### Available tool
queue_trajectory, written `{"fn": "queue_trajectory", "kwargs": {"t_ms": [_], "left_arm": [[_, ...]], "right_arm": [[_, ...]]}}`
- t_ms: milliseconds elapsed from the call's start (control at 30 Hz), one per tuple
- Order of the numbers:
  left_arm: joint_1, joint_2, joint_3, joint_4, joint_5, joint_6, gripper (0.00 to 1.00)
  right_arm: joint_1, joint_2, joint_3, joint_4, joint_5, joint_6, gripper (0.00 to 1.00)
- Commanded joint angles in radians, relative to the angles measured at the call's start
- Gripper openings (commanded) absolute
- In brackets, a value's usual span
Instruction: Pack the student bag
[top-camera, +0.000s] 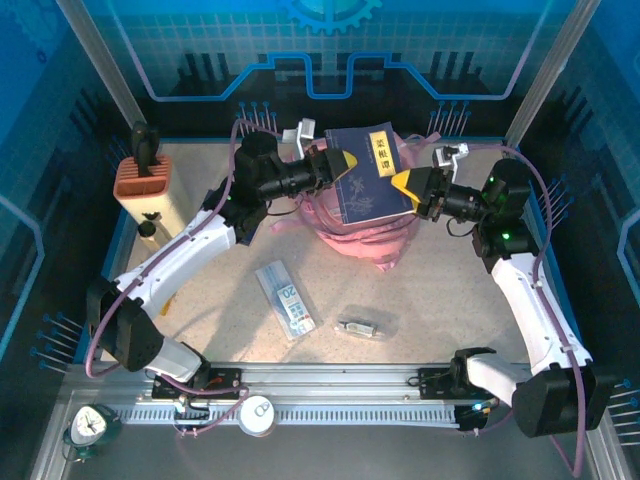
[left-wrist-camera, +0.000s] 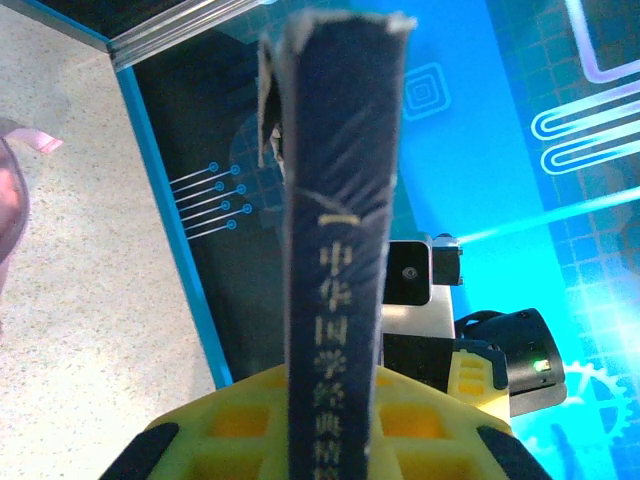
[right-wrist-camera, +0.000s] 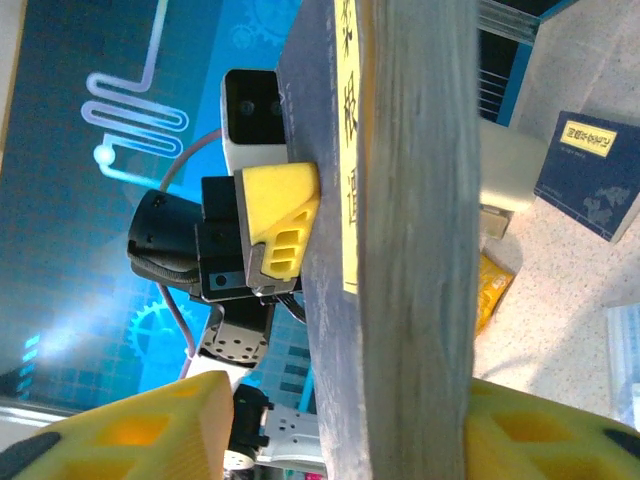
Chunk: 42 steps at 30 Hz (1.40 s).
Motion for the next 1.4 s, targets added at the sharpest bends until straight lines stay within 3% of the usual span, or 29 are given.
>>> {"fn": "queue_trajectory", "kwargs": {"t_ms": [0, 133, 300, 367, 467, 633, 767, 867, 1033, 1167, 1367], "left_arm": [[-0.009, -0.011, 0.043, -0.044, -0.014, 0.064, 0.01], [-0.017, -0.010, 0.064, -0.100, -0.024, 0.104, 0.02], [-0.027, -0.008, 0.070, -0.141, -0.034, 0.135, 0.20], [-0.027, -0.011, 0.071, -0.162, -0.040, 0.146, 0.28], [-0.027, -0.021, 0.075, -0.218, -0.059, 0.197, 0.47], [-0.026, -0.051, 0.111, -0.455, -0.193, 0.427, 0.64], [-0.027, -0.029, 0.117, -0.574, -0.290, 0.614, 0.66], [-0.051, 0.018, 0.117, -0.594, -0.315, 0.775, 0.66], [-0.131, 0.159, 0.179, -0.640, -0.443, 1.022, 0.69], [-0.155, 0.305, 0.266, -0.652, -0.485, 1.110, 0.69], [-0.186, 0.526, 0.447, -0.735, -0.513, 1.196, 0.62]], "right_arm": [[-0.016, -0.023, -0.005, -0.042, -0.019, -0.054, 0.44], [-0.018, -0.023, -0.002, -0.098, -0.011, -0.101, 0.25], [-0.037, -0.029, 0.004, -0.158, -0.010, -0.155, 0.06], [-0.049, -0.036, 0.019, -0.220, -0.006, -0.199, 0.03], [-0.070, -0.048, 0.039, -0.305, 0.003, -0.262, 0.00], [-0.134, -0.079, 0.066, -0.477, 0.026, -0.378, 0.00], [-0.183, -0.087, 0.125, -0.785, 0.149, -0.575, 0.02], [-0.225, -0.097, 0.132, -0.906, 0.240, -0.654, 0.03], [-0.299, -0.130, 0.099, -0.974, 0.342, -0.693, 0.04], [-0.340, -0.157, 0.060, -1.004, 0.442, -0.709, 0.05], [-0.376, -0.156, 0.010, -0.992, 0.455, -0.704, 0.06]]}}
